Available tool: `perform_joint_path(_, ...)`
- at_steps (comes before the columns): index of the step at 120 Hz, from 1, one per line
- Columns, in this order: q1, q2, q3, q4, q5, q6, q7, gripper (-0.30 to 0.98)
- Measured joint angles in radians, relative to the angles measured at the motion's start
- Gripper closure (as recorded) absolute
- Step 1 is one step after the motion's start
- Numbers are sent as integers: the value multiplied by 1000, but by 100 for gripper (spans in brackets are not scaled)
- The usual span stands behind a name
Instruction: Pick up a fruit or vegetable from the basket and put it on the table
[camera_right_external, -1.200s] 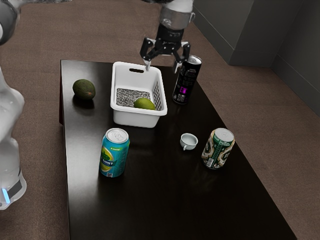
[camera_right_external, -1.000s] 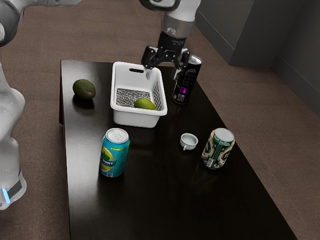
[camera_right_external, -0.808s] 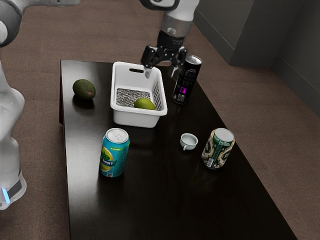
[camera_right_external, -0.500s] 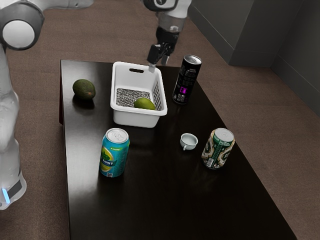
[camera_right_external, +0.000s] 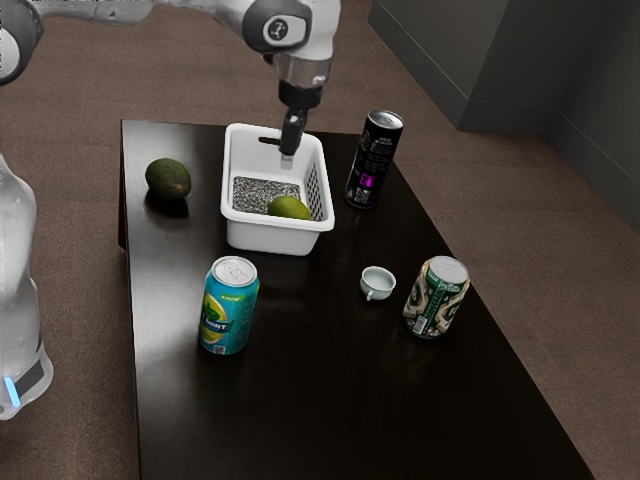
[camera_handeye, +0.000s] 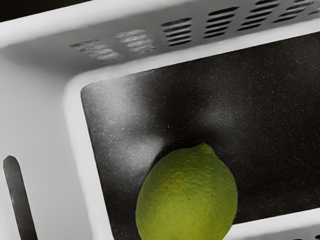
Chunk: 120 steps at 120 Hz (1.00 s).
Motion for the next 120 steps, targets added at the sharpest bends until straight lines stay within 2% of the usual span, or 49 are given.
perform_joint_path(26,36,14,0,-43,-2,63,-30,0)
perform_joint_path(49,52,24,0,-66,-1,85,45,0)
perform_joint_path(66,46,87,-1,-73,-2,128,90,0)
perform_joint_path(120,49,137,-3,-126,-52,246,196,0)
